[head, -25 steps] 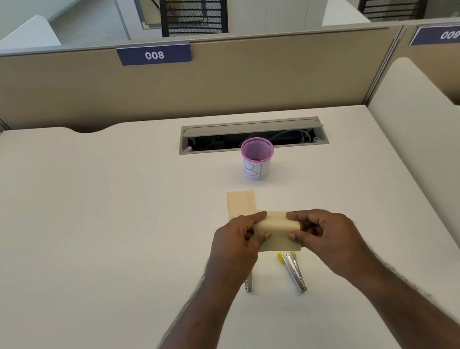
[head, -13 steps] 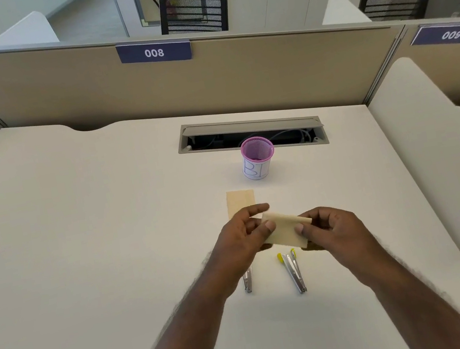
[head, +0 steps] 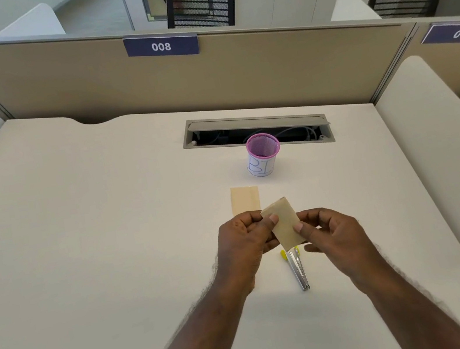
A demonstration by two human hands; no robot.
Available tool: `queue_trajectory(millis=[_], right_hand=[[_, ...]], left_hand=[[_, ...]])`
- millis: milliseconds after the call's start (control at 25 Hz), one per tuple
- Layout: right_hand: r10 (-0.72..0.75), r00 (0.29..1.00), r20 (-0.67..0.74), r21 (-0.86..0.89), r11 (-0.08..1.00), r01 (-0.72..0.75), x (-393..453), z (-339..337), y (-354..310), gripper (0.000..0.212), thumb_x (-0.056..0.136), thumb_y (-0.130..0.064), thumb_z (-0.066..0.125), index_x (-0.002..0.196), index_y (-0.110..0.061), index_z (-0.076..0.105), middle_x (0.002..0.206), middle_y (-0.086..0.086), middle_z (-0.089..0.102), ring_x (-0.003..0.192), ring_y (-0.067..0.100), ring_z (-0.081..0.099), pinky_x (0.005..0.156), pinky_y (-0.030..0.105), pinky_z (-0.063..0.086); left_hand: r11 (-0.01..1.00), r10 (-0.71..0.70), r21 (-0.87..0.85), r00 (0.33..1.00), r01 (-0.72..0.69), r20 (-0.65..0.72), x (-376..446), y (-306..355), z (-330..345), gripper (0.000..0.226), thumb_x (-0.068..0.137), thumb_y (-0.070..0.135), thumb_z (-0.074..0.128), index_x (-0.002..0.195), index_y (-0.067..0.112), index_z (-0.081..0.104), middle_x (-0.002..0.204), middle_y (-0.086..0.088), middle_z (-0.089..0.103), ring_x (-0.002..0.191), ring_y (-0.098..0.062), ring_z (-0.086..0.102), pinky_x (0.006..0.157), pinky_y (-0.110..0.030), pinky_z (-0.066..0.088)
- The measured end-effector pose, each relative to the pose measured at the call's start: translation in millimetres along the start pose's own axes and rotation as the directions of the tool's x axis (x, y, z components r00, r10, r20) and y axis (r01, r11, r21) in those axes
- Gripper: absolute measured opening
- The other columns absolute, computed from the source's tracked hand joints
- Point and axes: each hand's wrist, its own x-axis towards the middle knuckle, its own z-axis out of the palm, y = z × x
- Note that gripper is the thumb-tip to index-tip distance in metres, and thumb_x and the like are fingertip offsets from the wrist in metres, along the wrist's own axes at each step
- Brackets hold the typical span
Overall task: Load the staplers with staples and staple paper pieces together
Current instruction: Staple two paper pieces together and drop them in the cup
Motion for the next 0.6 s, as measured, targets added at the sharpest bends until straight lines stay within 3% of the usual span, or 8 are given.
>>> queue_trajectory(millis=[160, 280, 600], right_hand=[[-0.018, 1.0, -0.02, -0.028, 0.999, 0.017, 0.7, -1.1, -4.9, 0.014, 0.087, -0.022, 0.072, 0.075, -0.029, 0.077, 0.078, -0.011, 0.077, 0.07, 0.001, 0.07, 0.059, 0.018, 0.058], [-0.012, 1.0, -0.012, -0.026, 1.0, 0.012, -1.1, 0.1, -3.2, 0.014, 0.087, -0.022, 0.073, 0.076, -0.029, 0.077, 0.077, -0.011, 0.077, 0.07, 0.0, 0.071, 0.058, 0.016, 0.056], [0.034, 0.999, -0.011, 0.071, 0.997, -0.033, 0.6, -2.5, -4.1, 0.012, 0.081, -0.013, 0.077, 0.072, -0.02, 0.08, 0.076, 0.002, 0.079, 0.071, 0.016, 0.076, 0.059, 0.022, 0.059]], left_hand=[[0.998, -0.001, 0.06, 1.0, 0.001, 0.005, -1.4, 1.4, 0.2, 0.014, 0.085, 0.006, 0.072, 0.09, -0.006, 0.065, 0.088, -0.023, 0.074, 0.075, -0.03, 0.075, 0.071, -0.04, 0.062], [0.996, 0.002, 0.089, 1.0, -0.001, -0.016, -1.3, 1.1, 0.7, 0.019, 0.085, 0.006, 0.072, 0.09, -0.01, 0.064, 0.086, -0.025, 0.073, 0.073, -0.028, 0.074, 0.068, -0.039, 0.062], [0.993, 0.008, 0.12, 1.0, -0.012, 0.026, -2.2, -0.1, 2.6, 0.011, 0.084, 0.007, 0.073, 0.079, 0.001, 0.066, 0.084, -0.025, 0.073, 0.071, -0.026, 0.074, 0.071, -0.041, 0.062]])
